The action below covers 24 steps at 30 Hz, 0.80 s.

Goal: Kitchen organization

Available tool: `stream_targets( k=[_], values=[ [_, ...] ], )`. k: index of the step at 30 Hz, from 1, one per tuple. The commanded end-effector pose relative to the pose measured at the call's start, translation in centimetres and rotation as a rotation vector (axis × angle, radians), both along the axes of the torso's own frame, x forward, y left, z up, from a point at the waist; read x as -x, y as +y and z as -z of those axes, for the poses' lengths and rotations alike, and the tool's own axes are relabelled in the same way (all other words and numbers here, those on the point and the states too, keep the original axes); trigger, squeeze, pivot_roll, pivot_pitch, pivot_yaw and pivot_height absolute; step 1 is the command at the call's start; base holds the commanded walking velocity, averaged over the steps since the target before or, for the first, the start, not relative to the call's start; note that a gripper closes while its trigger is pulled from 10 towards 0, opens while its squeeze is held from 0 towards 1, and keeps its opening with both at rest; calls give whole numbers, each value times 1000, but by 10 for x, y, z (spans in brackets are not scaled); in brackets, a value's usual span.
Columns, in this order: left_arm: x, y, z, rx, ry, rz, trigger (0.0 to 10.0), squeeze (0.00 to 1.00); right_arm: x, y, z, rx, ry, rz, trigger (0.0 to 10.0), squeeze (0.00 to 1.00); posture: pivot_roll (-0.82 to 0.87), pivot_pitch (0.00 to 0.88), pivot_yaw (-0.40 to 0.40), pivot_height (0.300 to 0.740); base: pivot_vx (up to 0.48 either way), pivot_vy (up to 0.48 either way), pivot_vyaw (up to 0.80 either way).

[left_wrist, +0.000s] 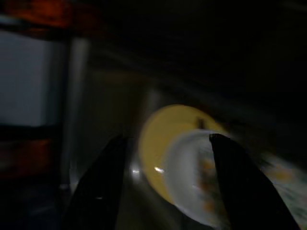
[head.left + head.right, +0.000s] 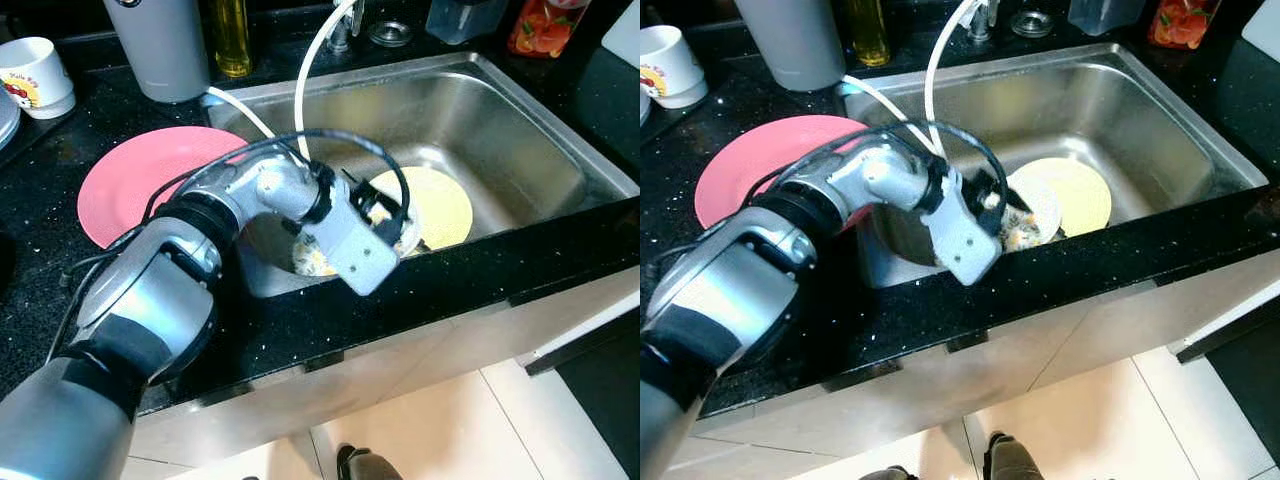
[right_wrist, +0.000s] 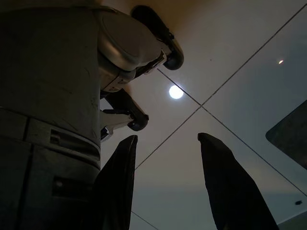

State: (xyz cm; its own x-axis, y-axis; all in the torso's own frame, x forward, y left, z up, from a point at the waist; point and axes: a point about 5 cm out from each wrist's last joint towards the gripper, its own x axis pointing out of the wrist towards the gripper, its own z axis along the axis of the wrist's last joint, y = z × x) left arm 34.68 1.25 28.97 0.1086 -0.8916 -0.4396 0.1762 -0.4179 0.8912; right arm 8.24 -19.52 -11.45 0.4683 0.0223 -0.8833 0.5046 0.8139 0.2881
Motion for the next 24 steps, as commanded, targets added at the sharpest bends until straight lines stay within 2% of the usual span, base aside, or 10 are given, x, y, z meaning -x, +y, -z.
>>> stream_targets(
  k=[1,4,8,9,10,14,15,18,19,24],
  values=[
    [1,0,-14,47,13,7,10000,0,3,14,2,-47,16,-10,10000,0,-75,175,28,740,0,0,0],
    [0,2,-21,86,27,6,10000,0,1,14,2,-48,12,-14,10000,0,-67,167,24,740,0,0,0],
    [0,16,-51,280,69,-6,10000,0,-7,15,0,-49,-5,-39,10000,0,-35,141,7,740,0,0,0],
    [-1,20,-55,315,72,-14,10000,0,-8,15,0,-48,-7,-45,10000,0,-26,132,2,740,0,0,0],
    [-1,20,-55,315,72,-14,10000,0,-8,15,0,-48,-7,-45,10000,0,-26,132,2,740,0,0,0],
    [-5,47,-74,532,80,-77,10000,0,-14,15,-1,-49,-16,-68,10000,0,1,112,-15,740,0,0,0],
    [-5,47,-74,532,80,-77,10000,0,-14,15,-1,-49,-16,-68,10000,0,1,112,-15,740,0,0,0],
    [-6,77,-87,768,94,-153,10000,0,-18,15,-2,-48,-19,-77,10000,0,14,100,-26,740,0,0,0],
    [-6,77,-87,768,94,-153,10000,0,-18,15,-2,-48,-19,-77,10000,0,14,100,-26,740,0,0,0],
    [-2,97,-88,887,52,-227,10000,0,-20,15,-2,-46,-21,-88,10000,0,29,96,-35,740,0,0,0]
  ],
)
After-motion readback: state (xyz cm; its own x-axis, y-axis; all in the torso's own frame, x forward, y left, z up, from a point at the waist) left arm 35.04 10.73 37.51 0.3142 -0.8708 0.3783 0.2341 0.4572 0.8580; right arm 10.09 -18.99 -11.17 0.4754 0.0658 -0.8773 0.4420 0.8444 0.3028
